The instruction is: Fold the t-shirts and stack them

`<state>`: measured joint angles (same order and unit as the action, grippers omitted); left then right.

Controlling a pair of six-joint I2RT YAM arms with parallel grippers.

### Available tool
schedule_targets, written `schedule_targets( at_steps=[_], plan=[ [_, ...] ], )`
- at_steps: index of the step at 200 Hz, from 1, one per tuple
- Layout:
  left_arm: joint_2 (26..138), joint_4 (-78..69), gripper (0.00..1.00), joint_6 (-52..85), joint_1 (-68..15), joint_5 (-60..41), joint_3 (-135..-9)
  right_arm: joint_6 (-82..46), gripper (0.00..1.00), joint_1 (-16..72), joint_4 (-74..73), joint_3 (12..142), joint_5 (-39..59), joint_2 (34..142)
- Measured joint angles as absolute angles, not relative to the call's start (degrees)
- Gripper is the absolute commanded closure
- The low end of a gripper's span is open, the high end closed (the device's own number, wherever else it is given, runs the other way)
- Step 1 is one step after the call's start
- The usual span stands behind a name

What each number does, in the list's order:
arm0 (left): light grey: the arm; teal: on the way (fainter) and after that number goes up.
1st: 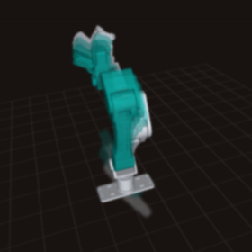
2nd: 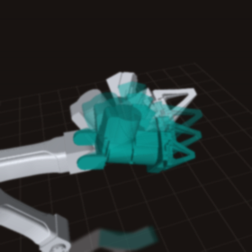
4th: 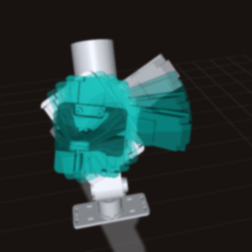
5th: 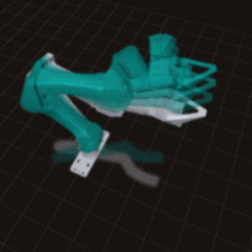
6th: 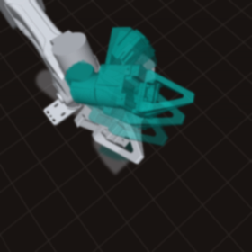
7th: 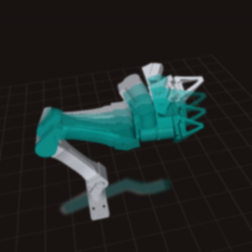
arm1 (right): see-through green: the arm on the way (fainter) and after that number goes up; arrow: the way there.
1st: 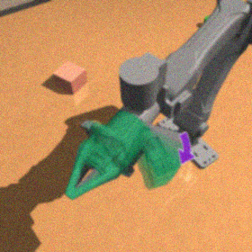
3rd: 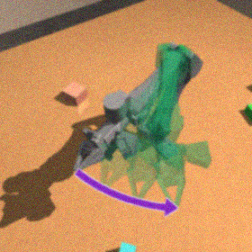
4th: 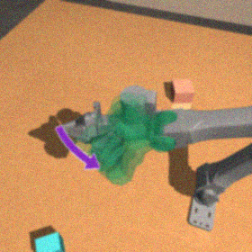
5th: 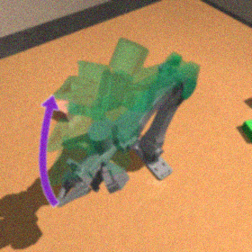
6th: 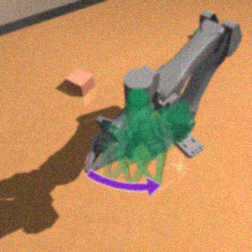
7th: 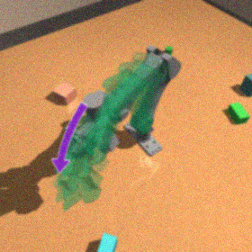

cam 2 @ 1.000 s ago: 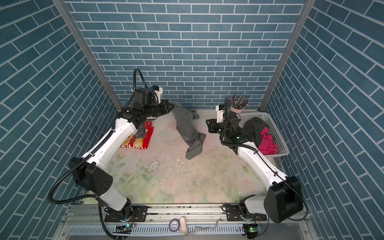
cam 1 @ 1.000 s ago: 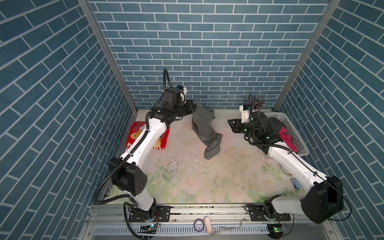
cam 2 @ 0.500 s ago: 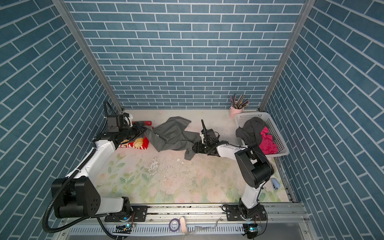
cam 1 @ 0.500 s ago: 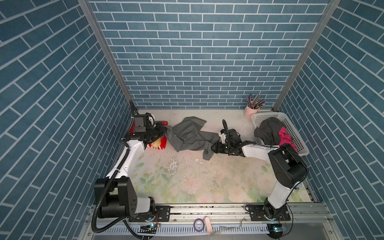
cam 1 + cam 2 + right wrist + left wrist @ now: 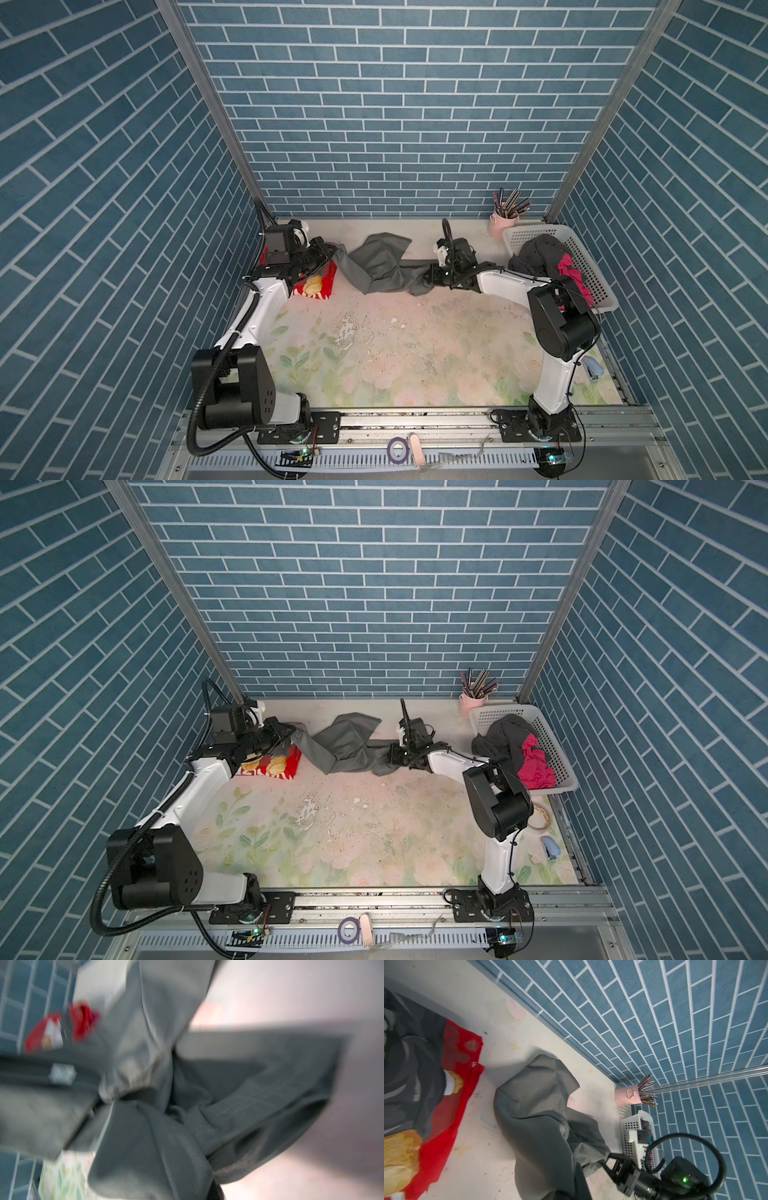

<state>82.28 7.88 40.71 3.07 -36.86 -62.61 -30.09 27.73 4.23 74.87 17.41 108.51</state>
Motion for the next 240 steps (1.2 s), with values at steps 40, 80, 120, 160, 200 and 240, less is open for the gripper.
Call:
schedule_targets(
  at_steps=[40, 80, 120, 160, 200, 240],
  plan=[
    [85.52, 2.26, 1.0, 44.88, 3.18, -39.94, -69.52, -22.96, 1.0, 19.9, 10.17, 85.69, 11.33, 98.28],
    [79.64, -8.51, 1.0, 48.34, 3.99, -40.38, -63.29, -19.0, 0.92, 21.02, 4.71, 67.81, 8.14, 78.48],
    [79.11, -15.94, 1.0, 51.9, 3.44, -40.73, -43.18, -21.15, 0.7, 21.37, 3.16, 43.29, 9.5, 82.26],
    [80.25, -14.9, 1.0, 53.15, 3.11, -40.32, -33.71, -23.62, 0.4, 21.76, 7.01, 38.79, 10.04, 82.98],
    [78.83, -14.74, 0.64, 52.77, 3.49, -38.22, -34.02, -24.69, 0.25, 22.2, 7.25, 43.11, 10.11, 81.08],
    [77.62, -7.35, 0.11, 50.19, 4.82, -31.92, -37.82, -25.76, 0.14, 25.08, 7.79, 47.68, 8.75, 81.14]
  ],
)
